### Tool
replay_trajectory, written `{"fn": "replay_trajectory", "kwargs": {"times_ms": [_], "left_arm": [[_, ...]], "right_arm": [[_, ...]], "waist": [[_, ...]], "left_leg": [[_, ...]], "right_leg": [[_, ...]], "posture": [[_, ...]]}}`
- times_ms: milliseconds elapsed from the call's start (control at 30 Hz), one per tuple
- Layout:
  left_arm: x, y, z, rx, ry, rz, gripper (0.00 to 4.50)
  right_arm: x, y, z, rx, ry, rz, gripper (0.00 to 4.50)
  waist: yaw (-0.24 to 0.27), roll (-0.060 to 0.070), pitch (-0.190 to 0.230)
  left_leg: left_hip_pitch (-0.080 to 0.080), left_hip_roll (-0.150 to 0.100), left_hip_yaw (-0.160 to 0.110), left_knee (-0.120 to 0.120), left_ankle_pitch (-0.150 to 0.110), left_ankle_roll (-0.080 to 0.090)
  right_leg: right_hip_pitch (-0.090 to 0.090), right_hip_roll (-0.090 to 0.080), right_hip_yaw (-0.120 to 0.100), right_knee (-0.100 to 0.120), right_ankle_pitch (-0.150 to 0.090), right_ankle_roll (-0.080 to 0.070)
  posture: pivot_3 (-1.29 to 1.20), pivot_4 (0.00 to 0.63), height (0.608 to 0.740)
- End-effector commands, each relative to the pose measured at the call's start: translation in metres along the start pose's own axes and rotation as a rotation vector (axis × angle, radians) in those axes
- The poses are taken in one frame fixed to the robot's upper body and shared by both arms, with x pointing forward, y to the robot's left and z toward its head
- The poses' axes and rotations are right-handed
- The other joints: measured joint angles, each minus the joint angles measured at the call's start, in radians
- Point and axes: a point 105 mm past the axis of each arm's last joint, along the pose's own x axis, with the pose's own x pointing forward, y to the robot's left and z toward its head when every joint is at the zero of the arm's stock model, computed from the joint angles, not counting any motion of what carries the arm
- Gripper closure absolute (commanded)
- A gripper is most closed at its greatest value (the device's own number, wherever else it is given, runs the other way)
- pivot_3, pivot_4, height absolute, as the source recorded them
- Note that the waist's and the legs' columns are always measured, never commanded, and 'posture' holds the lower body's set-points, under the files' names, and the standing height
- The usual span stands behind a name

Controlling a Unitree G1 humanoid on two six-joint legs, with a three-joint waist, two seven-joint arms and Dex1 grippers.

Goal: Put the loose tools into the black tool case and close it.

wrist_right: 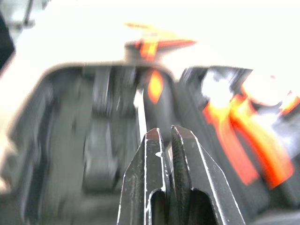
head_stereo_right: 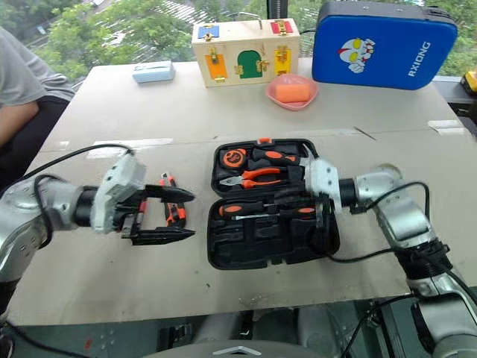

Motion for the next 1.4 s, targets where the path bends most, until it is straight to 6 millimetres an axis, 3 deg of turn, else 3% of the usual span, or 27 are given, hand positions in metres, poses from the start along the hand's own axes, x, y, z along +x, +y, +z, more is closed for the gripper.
{"fn": "replay_trajectory", "kwargs": {"times_ms": [33, 100, 133, 267, 433, 600, 833, 967, 1067, 1267, 1367, 1400], "left_arm": [[-0.03, -0.007, -0.012, -0.062, -0.034, 0.19, 0.0], [-0.058, -0.017, -0.038, -0.165, -0.029, 0.375, 0.0], [-0.073, -0.022, -0.051, -0.209, -0.021, 0.468, 0.0], [-0.109, -0.043, -0.085, -0.337, -0.007, 0.712, 0.0], [-0.127, -0.061, -0.113, -0.453, 0.011, 0.881, 0.0], [-0.118, -0.05, -0.112, -0.481, -0.002, 0.875, 0.0], [-0.099, 0.001, -0.095, -0.502, 0.032, 0.877, 0.0], [-0.077, 0.037, -0.082, -0.508, 0.096, 0.856, 0.0], [-0.073, 0.057, -0.083, -0.551, 0.132, 0.896, 0.0], [-0.046, 0.074, -0.09, -0.555, 0.227, 0.831, 0.0], [-0.035, 0.08, -0.094, -0.553, 0.234, 0.82, 0.78], [-0.031, 0.081, -0.095, -0.568, 0.228, 0.811, 1.27]], "right_arm": [[-0.011, 0.005, 0.044, 0.008, -0.113, 0.092, 3.21], [-0.014, 0.008, 0.062, 0.014, -0.151, 0.158, 2.16], [-0.016, 0.008, 0.067, 0.013, -0.16, 0.177, 1.85], [-0.018, 0.008, 0.073, 0.003, -0.162, 0.21, 0.01], [-0.02, 0.004, 0.07, -0.015, -0.143, 0.218, 0.01], [-0.02, 0.004, 0.065, -0.027, -0.111, 0.197, 0.01], [-0.021, 0.005, 0.057, -0.042, -0.064, 0.131, 0.01], [-0.021, 0.015, 0.056, -0.035, -0.059, 0.11, 0.01], [-0.02, 0.018, 0.057, -0.033, -0.058, 0.098, 0.01], [-0.022, 0.022, 0.056, -0.031, -0.05, 0.067, 0.01], [-0.022, 0.023, 0.056, -0.032, -0.047, 0.059, 0.0], [-0.023, 0.023, 0.055, -0.031, -0.046, 0.058, 0.0]], "waist": [[0.001, 0.0, 0.0], [-0.008, 0.0, 0.0], [-0.014, -0.001, 0.0], [0.02, -0.002, -0.001], [0.055, -0.002, -0.001], [0.06, -0.002, -0.002], [0.053, -0.002, -0.002], [0.053, -0.002, -0.002], [0.049, -0.002, -0.002], [0.034, -0.002, -0.002], [0.038, 0.001, -0.003], [0.044, 0.002, -0.003]], "left_leg": [[0.0, 0.0, 0.0, 0.0, 0.0, 0.0], [0.0, 0.0, 0.0, -0.002, -0.001, -0.001], [0.001, 0.0, 0.0, -0.002, -0.001, -0.001], [0.001, 0.0, -0.004, -0.001, -0.001, -0.001], [0.001, -0.001, -0.004, 0.0, -0.004, 0.003], [0.001, -0.001, -0.006, 0.0, -0.004, 0.003], [0.001, -0.001, -0.008, -0.001, -0.001, -0.001], [0.001, -0.001, -0.007, -0.001, -0.001, -0.002], [0.001, -0.001, -0.007, -0.001, -0.001, -0.002], [0.0, -0.001, -0.006, -0.001, 0.0, -0.003], [0.001, -0.001, -0.006, -0.002, 0.0, -0.003], [0.001, -0.001, -0.006, -0.002, 0.0, -0.003]], "right_leg": [[0.0, 0.0, 0.0, 0.0, 0.0, 0.0], [-0.001, 0.0, 0.003, -0.003, 0.0, 0.0], [0.0, 0.0, 0.005, -0.003, 0.0, 0.0], [0.001, 0.0, 0.004, -0.005, 0.0, -0.001], [0.003, -0.002, 0.003, -0.008, 0.003, -0.004], [0.003, -0.001, 0.001, -0.007, 0.003, -0.005], [0.002, 0.0, 0.0, -0.006, 0.003, -0.005], [0.001, 0.0, -0.001, -0.005, 0.003, -0.004], [0.0, 0.001, -0.001, -0.004, 0.003, -0.004], [0.0, 0.001, 0.0, -0.003, 0.003, -0.004], [0.0, 0.001, 0.0, -0.003, 0.003, -0.004], [0.0, 0.0, 0.0, -0.002, 0.003, -0.004]], "posture": [[0.0, 0.15, 0.735], [0.0, 0.15, 0.735], [0.0, 0.15, 0.735], [0.0, 0.15, 0.735], [0.0, 0.15, 0.735], [0.0, 0.15, 0.735], [0.0, 0.15, 0.735], [0.0, 0.15, 0.735], [0.0, 0.15, 0.735], [0.0, 0.15, 0.735], [0.0, 0.15, 0.735], [0.0, 0.15, 0.735]]}}
